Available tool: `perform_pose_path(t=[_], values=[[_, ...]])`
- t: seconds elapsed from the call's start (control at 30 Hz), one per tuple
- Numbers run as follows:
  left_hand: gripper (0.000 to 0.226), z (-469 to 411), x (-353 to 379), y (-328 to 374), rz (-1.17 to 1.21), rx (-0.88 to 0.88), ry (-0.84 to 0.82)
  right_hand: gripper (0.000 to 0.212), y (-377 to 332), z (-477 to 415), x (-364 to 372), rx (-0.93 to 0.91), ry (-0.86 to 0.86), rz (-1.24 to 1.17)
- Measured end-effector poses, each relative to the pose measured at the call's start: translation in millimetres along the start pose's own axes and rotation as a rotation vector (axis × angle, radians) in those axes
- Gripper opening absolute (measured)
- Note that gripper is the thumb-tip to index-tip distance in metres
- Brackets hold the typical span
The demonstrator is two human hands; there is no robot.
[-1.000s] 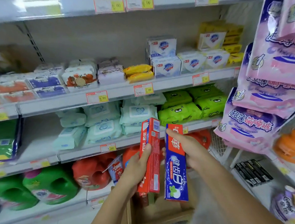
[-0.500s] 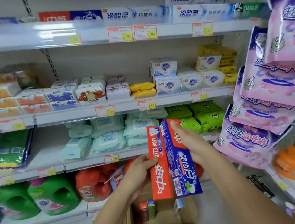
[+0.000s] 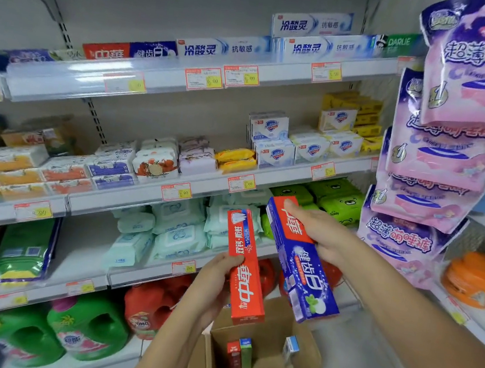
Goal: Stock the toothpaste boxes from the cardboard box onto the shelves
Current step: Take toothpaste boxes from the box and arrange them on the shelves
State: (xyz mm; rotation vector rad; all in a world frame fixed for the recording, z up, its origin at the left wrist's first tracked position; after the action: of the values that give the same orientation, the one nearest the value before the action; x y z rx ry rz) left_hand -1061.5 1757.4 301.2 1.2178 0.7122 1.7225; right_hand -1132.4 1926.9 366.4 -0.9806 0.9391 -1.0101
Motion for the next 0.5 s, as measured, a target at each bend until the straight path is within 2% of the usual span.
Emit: perform_pose_path(t=[0.13, 0.33, 0.4, 0.5], values=[[0.029, 3.6, 8.8, 1.6, -0.070, 0.024, -0.030, 0.030, -0.8, 2.7, 5.2, -0.011, 0.052, -0.074], [0.050, 16.5, 41.9, -6.9, -0.186, 0.042, -0.118, 0.038, 9.9, 6.8, 25.2, 0.012, 0.206, -0.074], [0.049, 18.1, 45.2, -9.9, -0.188, 0.046, -0.121, 0.041, 5.6, 11.3, 31.0, 0.014, 0.203, -0.029], [0.076, 12.1, 38.8, -2.7, -0.119, 0.108, -0.052, 0.034, -4.3, 18.4, 44.5, -0.055, 0.096, 0.051]])
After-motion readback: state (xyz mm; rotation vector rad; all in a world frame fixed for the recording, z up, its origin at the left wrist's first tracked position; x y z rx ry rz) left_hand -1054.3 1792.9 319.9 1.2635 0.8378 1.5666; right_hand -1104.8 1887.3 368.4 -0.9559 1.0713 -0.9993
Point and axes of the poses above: each hand's wrist, its own z-axis away from the middle knuckle, its own x-axis out of the palm, y = z × x, the point moved 7 cm from there along -z, towards the middle knuckle, and after that the axes turned 14 degrees about z, right-handed, at the moved point
